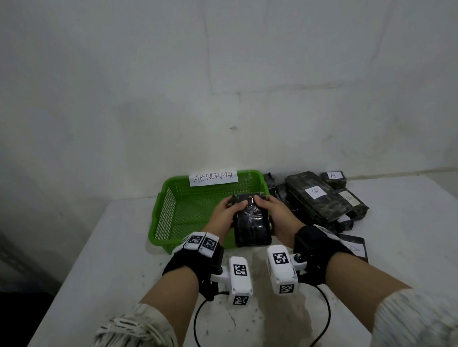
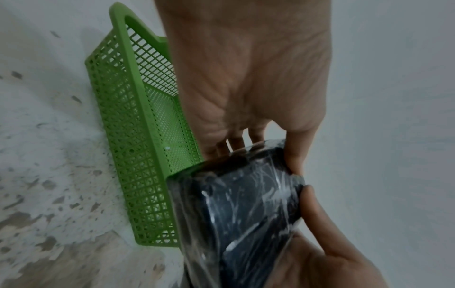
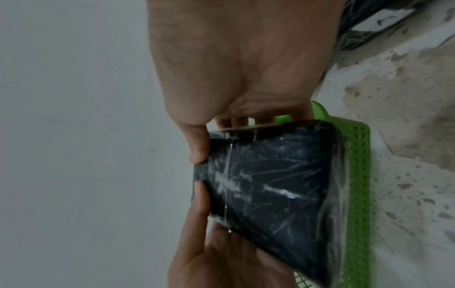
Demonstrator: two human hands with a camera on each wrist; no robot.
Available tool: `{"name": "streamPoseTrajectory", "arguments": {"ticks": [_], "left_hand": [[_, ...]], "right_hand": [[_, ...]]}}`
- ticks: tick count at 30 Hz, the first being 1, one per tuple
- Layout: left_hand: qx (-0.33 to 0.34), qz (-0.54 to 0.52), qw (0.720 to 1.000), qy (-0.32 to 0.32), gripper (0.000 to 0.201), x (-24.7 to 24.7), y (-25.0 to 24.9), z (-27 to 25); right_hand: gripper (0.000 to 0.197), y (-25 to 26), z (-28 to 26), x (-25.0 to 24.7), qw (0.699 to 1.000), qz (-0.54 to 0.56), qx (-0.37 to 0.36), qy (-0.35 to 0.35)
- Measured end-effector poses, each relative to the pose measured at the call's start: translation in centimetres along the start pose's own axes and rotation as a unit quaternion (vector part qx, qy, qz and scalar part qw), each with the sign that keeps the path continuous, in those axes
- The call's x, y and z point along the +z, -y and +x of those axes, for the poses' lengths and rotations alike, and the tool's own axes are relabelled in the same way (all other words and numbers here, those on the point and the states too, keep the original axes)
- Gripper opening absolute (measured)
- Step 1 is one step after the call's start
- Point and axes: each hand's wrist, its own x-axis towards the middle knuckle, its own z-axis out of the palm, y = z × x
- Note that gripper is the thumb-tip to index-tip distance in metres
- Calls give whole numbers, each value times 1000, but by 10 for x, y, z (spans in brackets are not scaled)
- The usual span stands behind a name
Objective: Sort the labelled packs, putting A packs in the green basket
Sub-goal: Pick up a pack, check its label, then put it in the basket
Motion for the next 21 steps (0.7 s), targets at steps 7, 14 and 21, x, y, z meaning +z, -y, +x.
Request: {"name": "streamPoseTrajectory", "arguments": {"ticks": [7,14,21], "left_hand": [[22,-8,1000,14,35,-2,-4,-10],[28,5,999,26,55,-4,1,-17],[-23,-5,997,76,62,-6,1,-24]], "right_hand": [[30,4,-6,-3,999,6,-5,45],[36,2,-8,-9,998,11,26,63],[39,2,-10,-10,998,18,17,57]]}}
